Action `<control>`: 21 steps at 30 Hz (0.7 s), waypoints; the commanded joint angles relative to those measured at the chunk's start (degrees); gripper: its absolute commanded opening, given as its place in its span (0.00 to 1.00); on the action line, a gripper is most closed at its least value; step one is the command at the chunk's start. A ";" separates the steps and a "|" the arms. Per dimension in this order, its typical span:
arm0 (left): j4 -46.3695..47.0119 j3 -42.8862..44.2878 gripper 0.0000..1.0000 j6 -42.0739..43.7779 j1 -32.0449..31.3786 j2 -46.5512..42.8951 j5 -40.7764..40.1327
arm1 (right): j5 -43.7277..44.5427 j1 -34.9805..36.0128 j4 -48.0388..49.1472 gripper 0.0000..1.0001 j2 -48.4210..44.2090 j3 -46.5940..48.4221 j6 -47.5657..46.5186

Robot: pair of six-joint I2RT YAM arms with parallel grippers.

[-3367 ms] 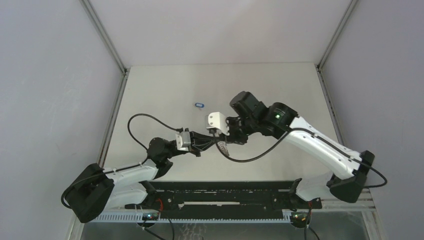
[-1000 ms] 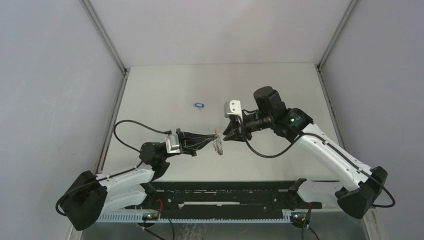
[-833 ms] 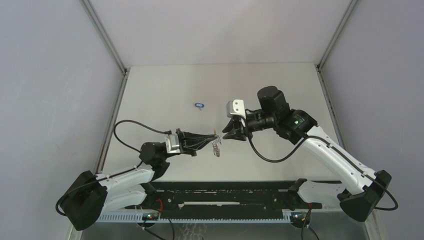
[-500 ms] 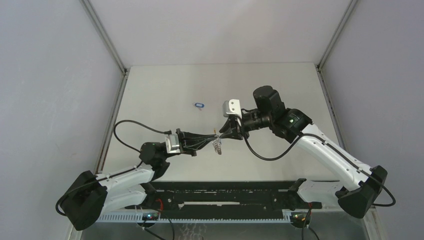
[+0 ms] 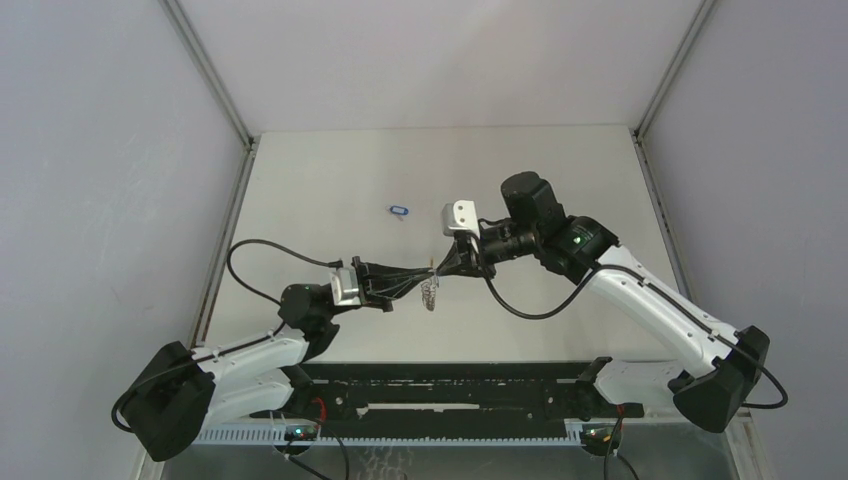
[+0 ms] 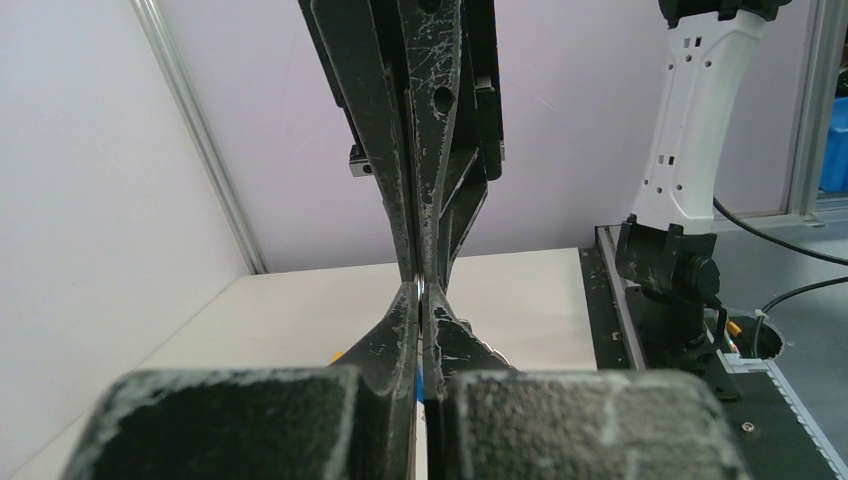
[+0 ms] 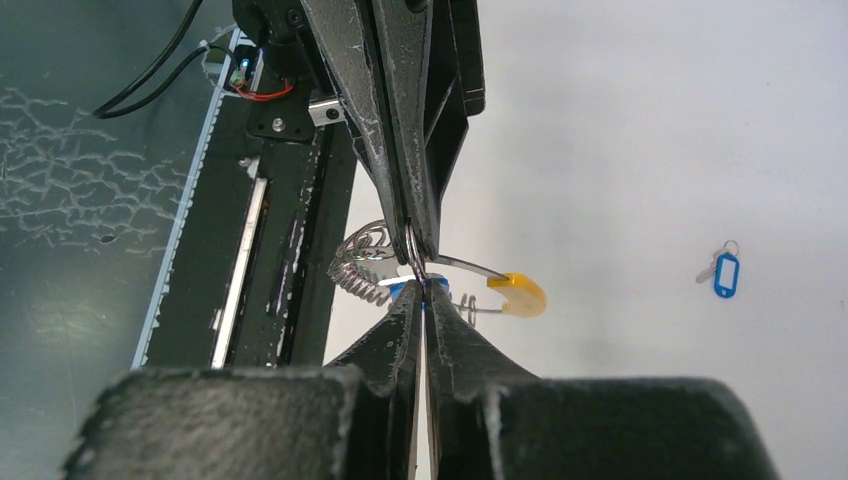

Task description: Put the keys on the keyring

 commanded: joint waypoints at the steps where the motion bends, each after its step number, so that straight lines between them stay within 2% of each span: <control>1: 4.02 -1.25 0.00 -0.71 0.21 -1.39 -1.11 | 2.97 0.77 -1.31 0.00 0.61 0.03 -1.58; 7: 4.05 -0.98 0.00 -0.70 0.21 -1.32 -1.63 | 10.91 3.13 -2.95 0.00 1.67 0.03 -2.97; 14: 4.06 -1.06 0.00 -0.63 0.21 -1.14 -1.90 | 13.23 3.71 -2.90 0.00 1.43 0.03 -2.82; 18: 4.04 -1.95 0.00 -0.24 0.21 -1.17 -2.63 | 17.75 3.42 -3.15 0.19 -0.77 -0.76 -1.20; 21: 3.51 -2.79 0.00 0.19 0.21 -1.00 -3.68 | 21.87 3.35 0.96 0.26 -4.56 -4.64 1.60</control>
